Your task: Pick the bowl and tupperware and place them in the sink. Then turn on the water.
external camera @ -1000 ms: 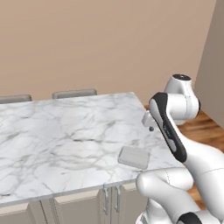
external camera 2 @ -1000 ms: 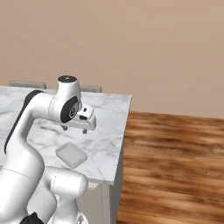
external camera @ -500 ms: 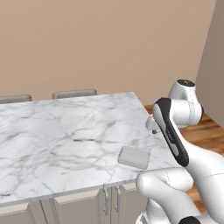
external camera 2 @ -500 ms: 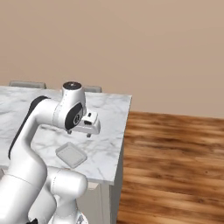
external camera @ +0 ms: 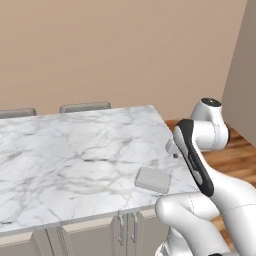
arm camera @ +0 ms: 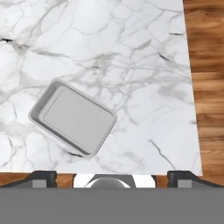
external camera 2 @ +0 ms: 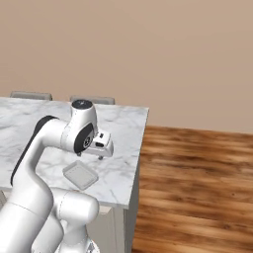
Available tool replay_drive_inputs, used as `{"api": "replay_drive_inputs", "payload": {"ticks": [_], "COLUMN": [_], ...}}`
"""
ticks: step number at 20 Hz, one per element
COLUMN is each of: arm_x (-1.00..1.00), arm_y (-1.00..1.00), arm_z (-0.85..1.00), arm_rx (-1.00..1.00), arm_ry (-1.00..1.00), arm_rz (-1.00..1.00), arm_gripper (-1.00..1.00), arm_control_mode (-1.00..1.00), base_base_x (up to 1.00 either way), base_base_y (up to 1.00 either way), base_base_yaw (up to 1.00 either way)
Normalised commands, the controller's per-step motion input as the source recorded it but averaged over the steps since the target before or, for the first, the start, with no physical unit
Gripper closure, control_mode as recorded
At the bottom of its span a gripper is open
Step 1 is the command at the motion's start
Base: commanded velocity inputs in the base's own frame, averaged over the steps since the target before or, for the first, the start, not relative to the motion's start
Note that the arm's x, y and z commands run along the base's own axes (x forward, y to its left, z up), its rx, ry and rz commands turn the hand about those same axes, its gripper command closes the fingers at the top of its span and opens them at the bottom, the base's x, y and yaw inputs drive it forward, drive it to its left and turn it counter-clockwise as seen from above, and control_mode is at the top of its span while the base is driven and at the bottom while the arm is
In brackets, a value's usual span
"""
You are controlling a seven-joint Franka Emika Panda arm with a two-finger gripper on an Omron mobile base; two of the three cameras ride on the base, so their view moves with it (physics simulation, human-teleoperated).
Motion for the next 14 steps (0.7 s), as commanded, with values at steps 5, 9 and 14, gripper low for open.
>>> {"api": "replay_drive_inputs", "payload": {"ticks": [5,9,14], "arm_x": [0.0,0.0,0.0], "arm_y": [0.0,0.0,0.0], "arm_z": [-0.14,-0.11,-0.11], "arm_rx": [0.0,0.0,0.0], "arm_ry": [0.0,0.0,0.0], "arm_rz": [0.0,0.0,0.0], "arm_gripper": [-1.0,-1.0,-1.0], "arm_control_mode": [-1.0,-1.0,-1.0], "base_base_x": [0.0,0.0,0.0], "base_base_y": [0.0,0.0,0.0], "base_base_yaw": [0.0,0.0,0.0]}}
